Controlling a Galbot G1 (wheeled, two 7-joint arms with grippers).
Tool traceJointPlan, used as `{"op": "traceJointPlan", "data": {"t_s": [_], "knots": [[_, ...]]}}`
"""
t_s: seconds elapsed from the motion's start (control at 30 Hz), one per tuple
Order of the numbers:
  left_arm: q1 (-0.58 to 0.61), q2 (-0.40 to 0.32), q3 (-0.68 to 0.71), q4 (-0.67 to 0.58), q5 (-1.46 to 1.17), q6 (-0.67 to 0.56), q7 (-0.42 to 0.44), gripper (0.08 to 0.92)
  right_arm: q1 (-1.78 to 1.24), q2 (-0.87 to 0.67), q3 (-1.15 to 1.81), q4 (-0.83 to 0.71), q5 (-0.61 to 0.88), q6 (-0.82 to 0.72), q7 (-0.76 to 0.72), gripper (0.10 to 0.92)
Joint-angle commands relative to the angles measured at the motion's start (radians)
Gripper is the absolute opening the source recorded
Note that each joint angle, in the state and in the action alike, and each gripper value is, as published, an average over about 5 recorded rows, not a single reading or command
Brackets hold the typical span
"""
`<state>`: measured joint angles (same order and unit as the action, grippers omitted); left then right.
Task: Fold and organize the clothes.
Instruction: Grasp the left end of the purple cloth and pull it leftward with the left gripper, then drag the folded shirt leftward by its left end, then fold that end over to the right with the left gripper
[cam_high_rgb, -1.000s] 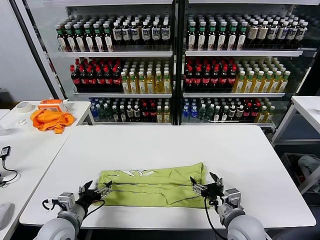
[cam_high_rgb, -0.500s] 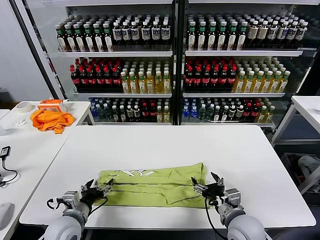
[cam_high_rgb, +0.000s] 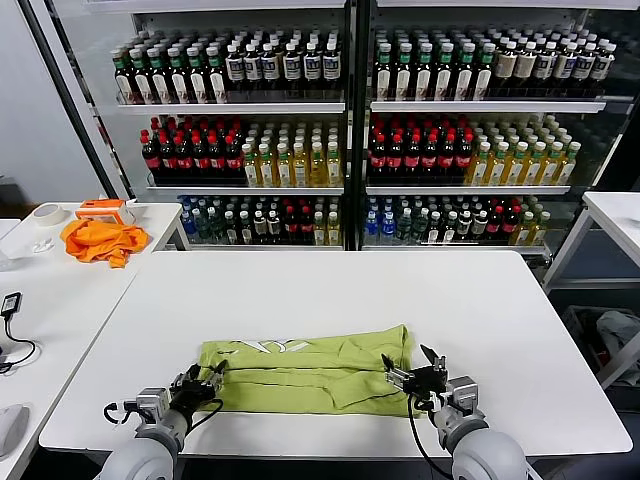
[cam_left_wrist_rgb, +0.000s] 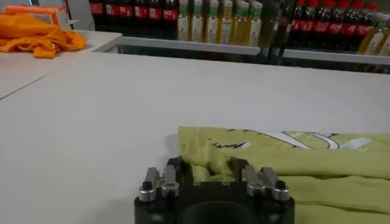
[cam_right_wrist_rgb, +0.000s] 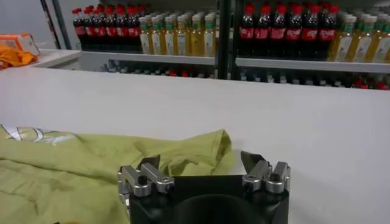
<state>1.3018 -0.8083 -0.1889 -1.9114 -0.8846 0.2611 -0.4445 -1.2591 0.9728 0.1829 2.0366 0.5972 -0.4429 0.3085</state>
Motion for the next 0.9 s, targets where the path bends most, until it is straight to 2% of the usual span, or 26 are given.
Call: {"op": "traceJointPlan", "data": {"t_s": [0.03, 0.3, 0.47, 0.67, 0.8, 0.9], "knots": [[-0.003, -0.003, 0.004, 0.015, 0.021, 0.011, 0.006, 0.467, 0.004, 0.002, -0.003, -0.003, -0.002, 0.000, 0.008, 0.823], [-0.016, 0.011, -0.018, 0.030, 0.109, 0.002, 0.059, 0.233, 0.019, 0.001, -0.008, -0.010, -0.003, 0.000, 0.013, 0.823], [0.013, 0.055, -0.104, 0.004, 0.176, 0.014, 0.091, 0.109, 0.045, -0.003, -0.003, -0.013, -0.001, -0.001, 0.012, 0.823], [0.099, 0.144, -0.309, -0.022, 0.173, 0.078, 0.126, 0.093, 0.082, -0.009, -0.002, -0.024, 0.002, 0.000, 0.007, 0.823], [0.190, 0.200, -0.461, 0.010, 0.200, 0.098, 0.179, 0.093, 0.096, -0.010, -0.002, -0.025, 0.005, 0.003, 0.002, 0.823], [0.232, 0.215, -0.560, 0.042, 0.232, 0.110, 0.209, 0.093, 0.102, -0.008, 0.002, -0.020, 0.004, 0.007, -0.001, 0.823]]}}
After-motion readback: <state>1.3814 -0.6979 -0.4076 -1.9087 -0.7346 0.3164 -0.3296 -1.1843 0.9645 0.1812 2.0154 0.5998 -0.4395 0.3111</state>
